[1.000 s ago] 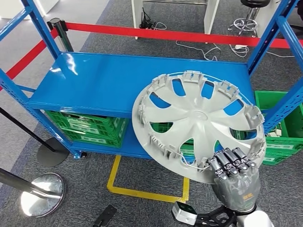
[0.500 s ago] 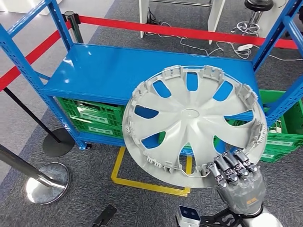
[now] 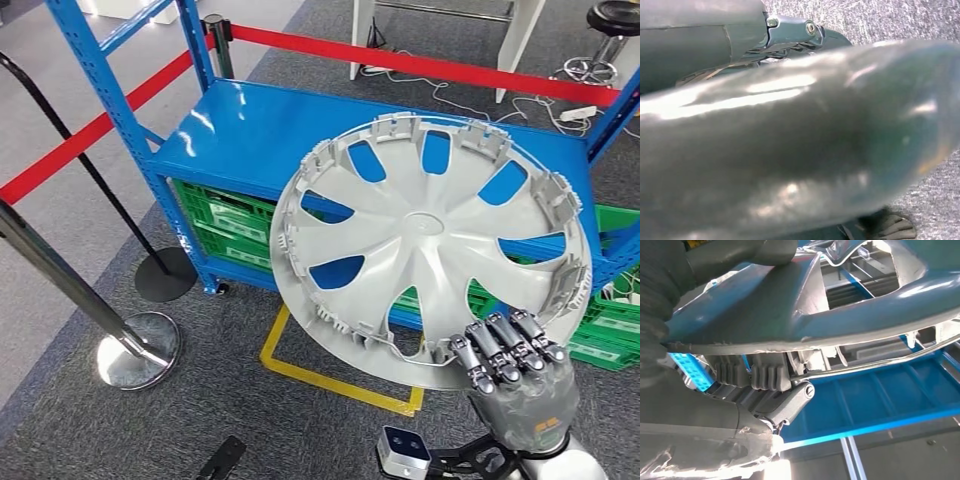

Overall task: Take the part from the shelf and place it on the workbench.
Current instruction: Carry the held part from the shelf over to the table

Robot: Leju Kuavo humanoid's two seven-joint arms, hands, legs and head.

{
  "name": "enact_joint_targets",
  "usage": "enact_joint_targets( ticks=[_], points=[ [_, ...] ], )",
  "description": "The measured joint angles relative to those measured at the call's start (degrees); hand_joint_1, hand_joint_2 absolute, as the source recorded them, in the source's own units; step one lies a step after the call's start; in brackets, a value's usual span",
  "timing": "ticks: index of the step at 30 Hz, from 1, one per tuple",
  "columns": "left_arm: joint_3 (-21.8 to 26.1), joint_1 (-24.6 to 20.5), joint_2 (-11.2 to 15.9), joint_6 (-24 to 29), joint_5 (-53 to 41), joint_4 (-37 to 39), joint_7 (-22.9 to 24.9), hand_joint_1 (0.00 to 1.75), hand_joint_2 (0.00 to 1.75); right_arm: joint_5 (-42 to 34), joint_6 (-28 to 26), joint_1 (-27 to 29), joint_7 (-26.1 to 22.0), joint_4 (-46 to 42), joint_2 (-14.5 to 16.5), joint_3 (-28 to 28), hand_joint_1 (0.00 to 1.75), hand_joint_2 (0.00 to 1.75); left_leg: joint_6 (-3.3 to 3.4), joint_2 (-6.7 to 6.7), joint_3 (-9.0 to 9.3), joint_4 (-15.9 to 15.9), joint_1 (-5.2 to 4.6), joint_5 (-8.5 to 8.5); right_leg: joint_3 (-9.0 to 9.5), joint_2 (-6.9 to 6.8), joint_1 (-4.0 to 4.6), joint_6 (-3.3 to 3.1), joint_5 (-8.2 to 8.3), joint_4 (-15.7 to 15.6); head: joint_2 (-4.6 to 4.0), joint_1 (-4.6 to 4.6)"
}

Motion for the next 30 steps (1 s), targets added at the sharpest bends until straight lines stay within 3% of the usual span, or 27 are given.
enact_joint_targets(
  ticks=[2,4,6,8,9,10,11,13,15,17,19,21,23,25,26,28,30],
  points=[
    [-0.16,-0.13,-0.07,-0.13,-0.01,0.0,0.1,0.0,0.0,-0.01,-0.01,-0.08,0.02,-0.4,0.13,-0.05,1.75,1.75,0.86,0.83,1.35,-2.85,-0.23,-0.17,-0.23,-1.05,0.31,0.74,-0.14,0.5,0.0,0.04],
    [-0.19,-0.01,-0.07,-0.19,-0.01,0.0,0.27,0.0,0.0,0.0,-0.01,-0.23,0.03,-0.66,0.21,-0.07,1.75,1.75,2.17,-0.39,0.82,-3.11,-0.26,-0.32,-0.24,-1.61,0.22,1.4,-0.32,0.79,0.0,0.27],
    [-0.23,0.1,-0.07,-0.2,-0.02,0.0,0.37,0.0,0.0,0.0,-0.01,-0.33,0.02,-0.89,0.26,-0.07,1.75,1.75,3.11,-1.56,0.46,-3.18,-0.2,0.02,-1.46,0.42,0.0,1.85,-2.2,3.22,0.0,0.44],
    [-0.31,0.03,-0.09,-0.21,-0.03,0.0,0.38,0.0,0.0,-0.01,0.0,-0.34,-0.01,-1.06,0.27,-0.07,1.75,1.75,3.75,-2.75,0.14,-3.2,-0.31,0.33,-4.8,3.15,0.04,1.87,-5.91,10.37,0.0,0.56],
    [-0.36,0.01,-0.1,-0.23,-0.03,0.0,0.38,0.0,0.0,-0.02,0.0,-0.32,-0.02,-1.09,0.27,-0.07,1.75,1.75,3.97,-3.42,-0.03,-3.19,-0.44,0.46,-6.76,3.69,0.12,1.78,-7.45,14.42,0.0,0.57],
    [-0.39,0.04,-0.1,-0.25,-0.02,0.0,0.38,0.0,0.0,-0.01,0.0,-0.29,-0.03,-1.11,0.27,-0.07,1.75,1.75,4.11,-4.15,-0.15,-3.18,-0.59,0.57,-8.18,3.9,0.21,1.66,-8.11,17.24,0.0,0.56],
    [-0.43,0.08,-0.09,-0.27,-0.02,0.0,0.38,0.0,0.0,-0.01,0.0,-0.26,-0.04,-1.11,0.27,-0.07,1.75,1.75,4.19,-4.94,-0.21,-3.16,-0.71,0.67,-8.65,4.01,0.27,1.49,-7.68,17.99,0.0,0.56],
    [-0.51,0.12,-0.09,-0.33,-0.02,0.0,0.42,0.0,0.0,0.01,0.01,-0.23,-0.04,-1.14,0.28,-0.07,1.75,1.75,4.15,-6.61,-0.23,-3.14,-0.84,0.87,-6.24,4.85,0.31,0.95,-3.9,12.66,0.0,0.57],
    [-0.59,0.05,-0.16,-0.42,-0.04,0.0,0.58,0.0,0.0,-0.01,0.0,-0.31,-0.01,-1.3,0.3,-0.07,1.75,1.75,3.82,-8.12,-0.44,-2.99,-0.88,1.12,-2.67,7.86,0.1,0.43,-0.91,4.97,0.0,0.55],
    [-0.62,0.0,-0.22,-0.64,-0.09,0.0,0.91,0.0,0.0,-0.01,-0.01,-0.42,0.11,-1.49,0.33,-0.07,1.75,1.75,3.15,-9.29,-1.16,-2.84,-0.7,1.55,-1.29,9.77,0.05,0.31,-0.49,1.94,0.0,0.49],
    [-0.63,0.15,-0.19,-0.97,-0.17,0.0,1.32,0.0,0.0,0.02,-0.01,-0.55,0.35,-1.57,0.41,-0.06,1.75,1.75,2.33,-10.09,-1.92,-2.76,-0.45,1.98,-1.31,8.71,0.11,0.09,-0.15,1.74,0.0,0.49],
    [-0.64,0.3,-0.2,-1.22,-0.2,0.0,1.65,0.0,0.0,0.03,0.01,-0.68,0.69,-1.6,0.55,-0.01,1.75,1.75,1.59,-7.98,-3.04,-1.0,-0.59,0.74,-1.33,7.13,-0.08,-0.45,0.3,1.38,0.0,0.14],
    [-0.65,0.2,-0.22,-1.41,-0.19,0.0,1.83,0.0,0.0,0.03,0.01,-0.75,1.05,-1.62,0.66,0.08,1.75,1.75,0.9,-4.61,-5.93,5.17,-0.67,-2.92,-1.36,5.29,-0.13,-0.77,0.48,1.18,0.0,-0.26],
    [-0.65,0.17,-0.2,-1.62,-0.13,0.0,1.94,0.0,0.0,0.04,0.01,-0.81,1.3,-1.62,0.69,0.25,1.75,1.75,0.36,-3.53,-8.92,12.06,-0.42,-5.74,-1.48,3.34,-0.11,-0.82,0.5,1.19,0.0,-0.32],
    [-0.65,0.22,-0.17,-1.72,-0.04,0.0,2.02,0.0,0.0,0.04,0.01,-0.85,1.37,-1.61,0.7,0.35,1.75,1.75,0.2,-3.41,-9.27,13.25,-0.31,-5.75,-1.51,2.43,-0.11,-0.82,0.5,1.19,0.0,-0.32],
    [-0.65,0.31,-0.07,-1.91,0.14,0.0,2.22,0.0,0.0,0.04,0.01,-1.02,1.41,-1.61,0.73,0.5,1.75,1.75,0.07,-2.79,-6.63,9.1,-0.16,-3.02,-1.47,0.84,-0.14,-0.74,0.48,1.2,0.0,-0.33],
    [-0.65,0.22,-0.02,-2.05,0.22,0.0,2.35,0.0,0.0,0.02,0.01,-1.3,1.41,-1.64,0.75,0.64,1.75,1.75,0.28,-0.4,-2.22,1.41,-0.29,-0.19,-1.47,-0.43,0.11,-0.32,0.32,1.42,0.0,-0.42]
  ],
)
